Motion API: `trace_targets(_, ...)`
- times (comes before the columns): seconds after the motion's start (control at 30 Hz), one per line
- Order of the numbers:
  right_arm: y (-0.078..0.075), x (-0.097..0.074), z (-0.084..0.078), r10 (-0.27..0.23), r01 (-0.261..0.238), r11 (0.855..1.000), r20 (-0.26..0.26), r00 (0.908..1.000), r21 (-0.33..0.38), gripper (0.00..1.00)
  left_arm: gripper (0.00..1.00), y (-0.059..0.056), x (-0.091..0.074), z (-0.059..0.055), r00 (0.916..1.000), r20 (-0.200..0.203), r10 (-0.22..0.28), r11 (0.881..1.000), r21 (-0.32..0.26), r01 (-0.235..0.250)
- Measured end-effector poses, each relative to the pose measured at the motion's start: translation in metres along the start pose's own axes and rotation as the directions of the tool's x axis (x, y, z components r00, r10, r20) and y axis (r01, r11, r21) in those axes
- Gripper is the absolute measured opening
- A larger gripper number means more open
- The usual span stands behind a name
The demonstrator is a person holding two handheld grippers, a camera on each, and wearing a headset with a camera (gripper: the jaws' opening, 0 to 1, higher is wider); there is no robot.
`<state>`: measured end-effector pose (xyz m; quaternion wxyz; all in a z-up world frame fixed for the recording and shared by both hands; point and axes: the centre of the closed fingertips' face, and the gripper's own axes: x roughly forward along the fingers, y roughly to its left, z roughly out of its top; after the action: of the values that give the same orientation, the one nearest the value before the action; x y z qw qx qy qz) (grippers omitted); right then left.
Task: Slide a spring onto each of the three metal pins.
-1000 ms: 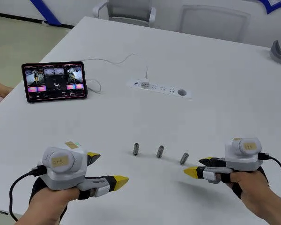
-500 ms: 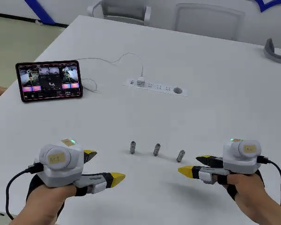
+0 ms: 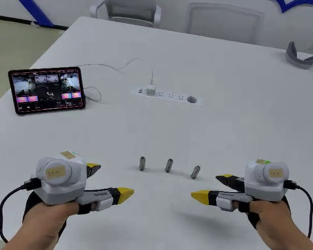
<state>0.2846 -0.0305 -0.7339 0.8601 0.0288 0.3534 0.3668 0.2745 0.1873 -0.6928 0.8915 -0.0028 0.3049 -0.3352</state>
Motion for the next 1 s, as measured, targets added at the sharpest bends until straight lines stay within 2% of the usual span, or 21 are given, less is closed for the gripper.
trace_targets(0.2,0.005,-0.008,0.001,-0.004,0.004,1.0,0.019,0.9998,0.005,0.74,0.69,0.002,0.003,-0.002,0.9998,-0.02,-0.001,1.0,0.016,0.001)
trace_targets(0.53,0.015,-0.016,-0.003,-0.012,0.012,1.0,0.025,0.9996,-0.009,0.79,0.71,0.007,0.004,0.006,1.0,0.001,0.002,1.0,0.006,-0.002)
trace_targets(1.0,0.028,-0.02,-0.013,-0.007,0.007,1.0,0.015,0.9999,-0.001,0.82,0.74,0.01,0.008,0.008,1.0,0.003,-0.006,1.0,0.004,0.006)
